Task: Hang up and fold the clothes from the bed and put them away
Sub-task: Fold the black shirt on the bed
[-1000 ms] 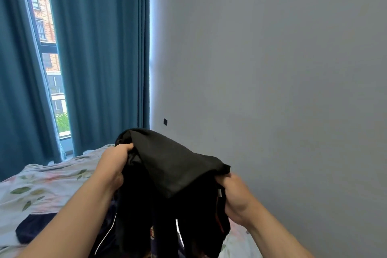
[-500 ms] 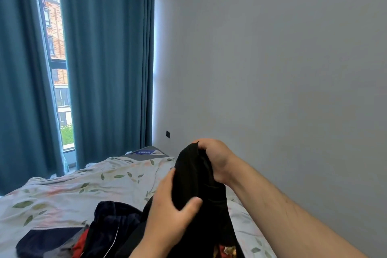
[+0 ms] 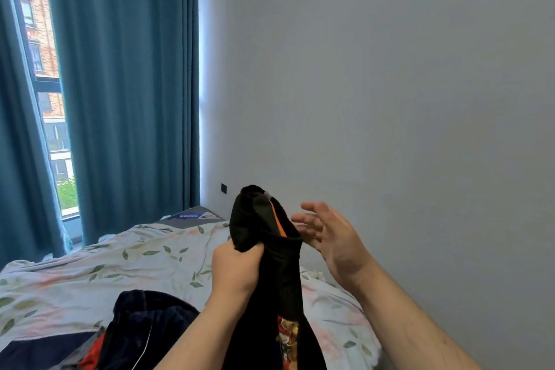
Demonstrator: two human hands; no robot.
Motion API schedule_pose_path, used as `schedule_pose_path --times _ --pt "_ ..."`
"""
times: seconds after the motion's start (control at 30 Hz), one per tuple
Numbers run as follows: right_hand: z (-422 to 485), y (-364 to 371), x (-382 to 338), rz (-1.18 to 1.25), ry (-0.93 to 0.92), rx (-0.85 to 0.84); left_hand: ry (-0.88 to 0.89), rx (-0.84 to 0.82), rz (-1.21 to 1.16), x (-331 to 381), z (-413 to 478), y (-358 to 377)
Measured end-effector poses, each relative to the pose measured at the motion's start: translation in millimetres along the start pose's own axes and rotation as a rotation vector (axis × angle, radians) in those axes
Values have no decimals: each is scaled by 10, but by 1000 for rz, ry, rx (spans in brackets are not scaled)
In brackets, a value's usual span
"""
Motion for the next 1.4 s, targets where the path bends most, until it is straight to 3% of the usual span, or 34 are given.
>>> schedule_pose_path --times 0.1,0.2,0.33,0.5,0.63,0.83,0.97,1.07,1.27,1.4 --pt "-264 133 561 -279 58 -92 84 108 97 122 100 -1" --pt "-207 139 867 -399 80 104 104 86 169 133 114 92" --pt "28 -210 851 -256 115 287 43 -17 119 8 212 83" --pt "419 -741 376 -366 -31 361 89 -268 239 101 469 -55" --pt "847 -1248 -90 -382 -176 424 167 -86 555 184 804 -318" --pt "1639 -1745 -315 -625 -263 263 195 70 1035 120 934 -204" --pt "2196 -1974 -284 -782 -263 205 139 183 1187 -122 924 -40" --pt "2494 -2049 -240 -782 -248 129 93 276 1155 -337 864 83" --pt "2730 -2115 -163 -705 -198 -39 -88 513 851 -718 663 120" --pt "2792 -2131 -227 -650 -190 -67 -146 587 660 -766 768 131"
Point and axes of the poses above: each hand's wrist, its own z-axis towards the middle knuckle, its own y-axis out of the palm, x = y × z, the point moved 6 cm from there along z, towards the middle knuckle, and after that the axes turned 14 degrees about y, right-handed, at the moved point
